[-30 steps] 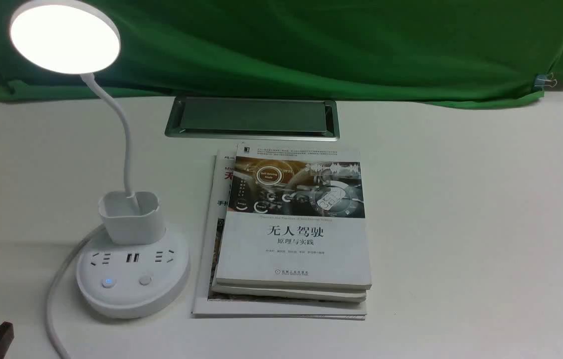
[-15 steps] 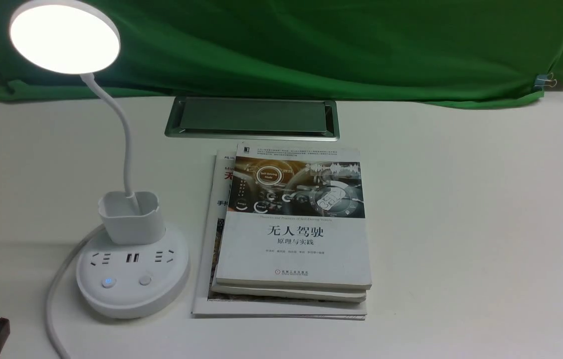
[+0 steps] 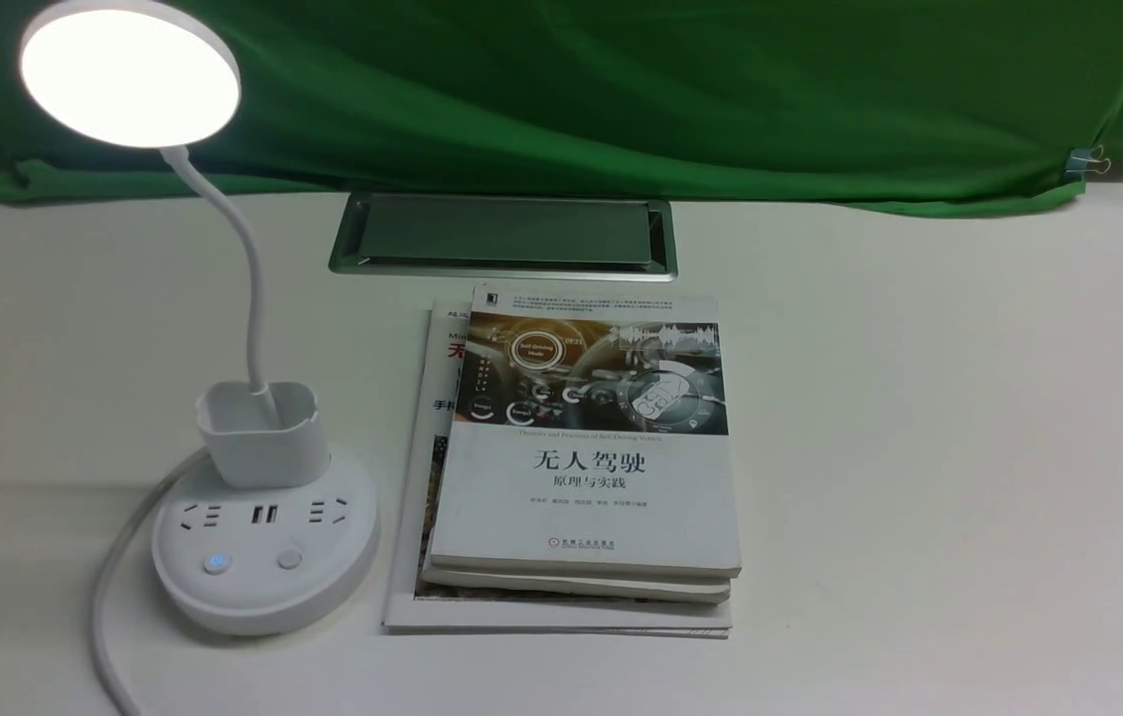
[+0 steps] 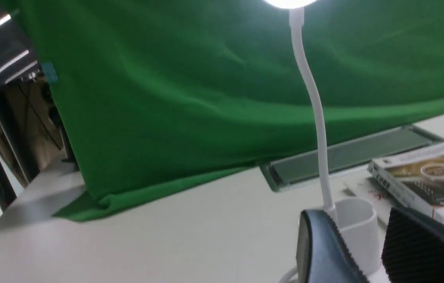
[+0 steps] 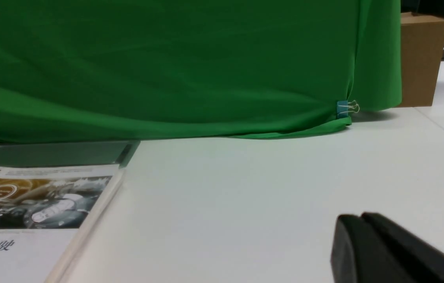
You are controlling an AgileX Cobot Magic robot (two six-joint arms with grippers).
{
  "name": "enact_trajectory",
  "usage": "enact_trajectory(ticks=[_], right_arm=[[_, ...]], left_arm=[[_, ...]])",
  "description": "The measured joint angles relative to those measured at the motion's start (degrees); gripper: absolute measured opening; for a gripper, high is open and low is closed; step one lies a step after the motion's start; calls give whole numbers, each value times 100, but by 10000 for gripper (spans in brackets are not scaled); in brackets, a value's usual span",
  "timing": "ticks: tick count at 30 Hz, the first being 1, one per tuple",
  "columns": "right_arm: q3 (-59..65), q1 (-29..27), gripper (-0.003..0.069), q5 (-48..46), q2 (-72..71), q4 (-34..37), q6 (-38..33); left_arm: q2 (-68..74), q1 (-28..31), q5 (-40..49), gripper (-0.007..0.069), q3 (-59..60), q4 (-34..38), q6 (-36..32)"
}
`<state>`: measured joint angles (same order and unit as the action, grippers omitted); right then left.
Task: Turn off the desk lamp on the white desktop by hand.
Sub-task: 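Press the power button on the round power strip under the lamp with the left gripper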
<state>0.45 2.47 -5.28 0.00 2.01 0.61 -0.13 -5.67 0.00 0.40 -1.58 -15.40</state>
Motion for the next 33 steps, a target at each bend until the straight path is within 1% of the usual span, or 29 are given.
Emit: enact_trajectory(ticks=[3, 5, 7, 8, 10, 12, 16, 17, 18, 19, 21, 22, 24, 26, 28, 30, 31, 33], right_arm=[[0, 0, 35, 0, 0, 0, 0], [0, 0, 35, 0, 0, 0, 0], [0, 0, 35, -7, 0, 0, 0], [0, 0, 35, -7, 0, 0, 0], [0, 0, 35, -7, 0, 0, 0], [0, 0, 35, -7, 0, 0, 0], [0, 0, 35, -7, 0, 0, 0], [0, 0, 35, -7, 0, 0, 0], [0, 0, 35, -7, 0, 0, 0], [0, 0, 35, -7, 0, 0, 0], [0, 0, 35, -7, 0, 0, 0], [0, 0, 35, -7, 0, 0, 0], [0, 0, 35, -7, 0, 0, 0], [0, 0, 35, -7, 0, 0, 0], [0, 0, 35, -7, 0, 0, 0], [0, 0, 35, -7, 0, 0, 0], [0, 0, 35, -7, 0, 0, 0], [0, 0, 35, -7, 0, 0, 0]], left_arm=[[0, 0, -339, 227, 4, -76, 17], [0, 0, -1043, 230, 4, 277, 661], [0, 0, -1555, 233, 4, 474, 1234], [0, 0, -1957, 235, 4, 522, 1508], [19, 0, -2617, 236, 4, 505, 1803], [173, 0, -2688, 236, -192, 386, 2014], [797, 0, -1943, 236, -1172, 71, 2318], [1147, 0, -1291, 236, -1788, 47, 2501], [1314, 0, -1000, 236, -1941, 40, 2558], [1729, 0, -248, 237, -2455, 40, 2738], [2294, 0, 677, 237, -3055, 40, 2864], [2607, 0, 1110, 237, -3280, 13, 2875], [3148, 0, 1630, 237, -3565, -57, 2816], [3683, 0, 1792, 237, -3739, -128, 2644], [4156, 0, 1682, 237, -3793, -135, 2571], [4475, 0, 1642, 237, -3815, -58, 2571], [4845, 0, 1654, 237, -3820, 92, 2576], [5233, 0, 1804, 237, -3820, 240, 2576]])
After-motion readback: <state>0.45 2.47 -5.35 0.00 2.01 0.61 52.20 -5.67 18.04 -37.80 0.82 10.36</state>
